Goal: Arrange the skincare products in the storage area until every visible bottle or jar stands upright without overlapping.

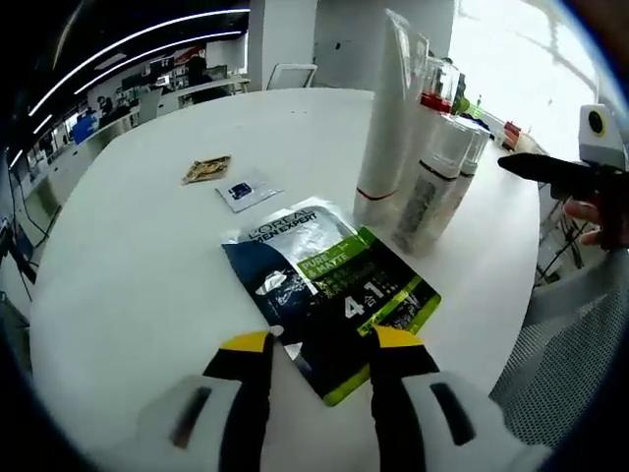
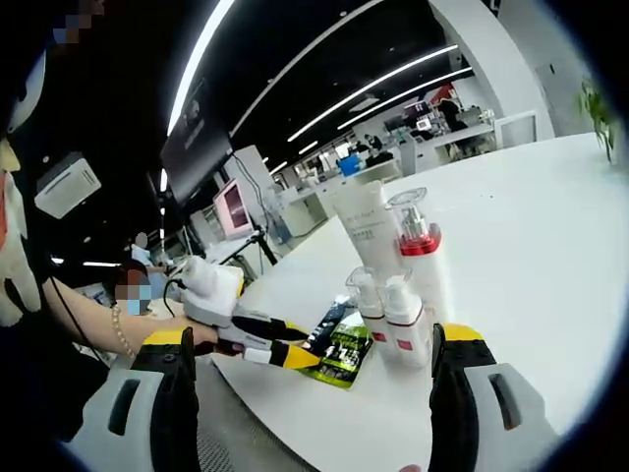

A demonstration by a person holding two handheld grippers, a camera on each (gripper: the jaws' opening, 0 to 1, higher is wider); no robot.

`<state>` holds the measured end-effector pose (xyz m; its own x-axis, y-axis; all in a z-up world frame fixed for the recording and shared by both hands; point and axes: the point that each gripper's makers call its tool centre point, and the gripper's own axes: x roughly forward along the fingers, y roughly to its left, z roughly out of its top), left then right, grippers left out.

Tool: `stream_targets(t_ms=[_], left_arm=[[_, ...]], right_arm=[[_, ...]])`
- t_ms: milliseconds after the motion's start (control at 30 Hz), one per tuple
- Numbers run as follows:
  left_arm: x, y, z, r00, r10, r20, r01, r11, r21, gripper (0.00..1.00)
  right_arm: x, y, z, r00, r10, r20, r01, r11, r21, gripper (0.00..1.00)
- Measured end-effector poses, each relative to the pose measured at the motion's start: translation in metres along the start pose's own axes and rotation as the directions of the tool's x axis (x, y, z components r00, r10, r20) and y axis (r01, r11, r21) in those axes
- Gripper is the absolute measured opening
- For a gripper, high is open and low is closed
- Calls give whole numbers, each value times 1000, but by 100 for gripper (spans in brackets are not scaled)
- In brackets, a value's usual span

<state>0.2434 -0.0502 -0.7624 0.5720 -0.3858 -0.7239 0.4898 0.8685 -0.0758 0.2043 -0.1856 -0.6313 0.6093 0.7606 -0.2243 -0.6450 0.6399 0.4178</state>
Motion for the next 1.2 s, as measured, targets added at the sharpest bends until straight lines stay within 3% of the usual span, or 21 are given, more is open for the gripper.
stream_targets(t_ms=[400,600,800,900,1200], left_arm=[[-7,2,6,1000,7,20,-7,1000,23,41],[-21,7,10,999,16,42,-18,1000,25,52],[-35,11,16,997,14,79,-14,1000,9,56],[-46,5,21,994,-18,107,19,1000,-13,59],[-75,12,26,987,-12,162,14,1000,-11,69]], right_arm=[[0,0,-2,1000,-7,-14,6,1000,-22,100],[0,-7,-5,999,-30,-26,29,999,-44,100],[0,-13,-8,998,-55,-30,53,997,-59,100],[0,-14,-9,998,-61,-33,58,996,-72,100],[0,-14,-13,997,-70,-43,65,993,-99,100]])
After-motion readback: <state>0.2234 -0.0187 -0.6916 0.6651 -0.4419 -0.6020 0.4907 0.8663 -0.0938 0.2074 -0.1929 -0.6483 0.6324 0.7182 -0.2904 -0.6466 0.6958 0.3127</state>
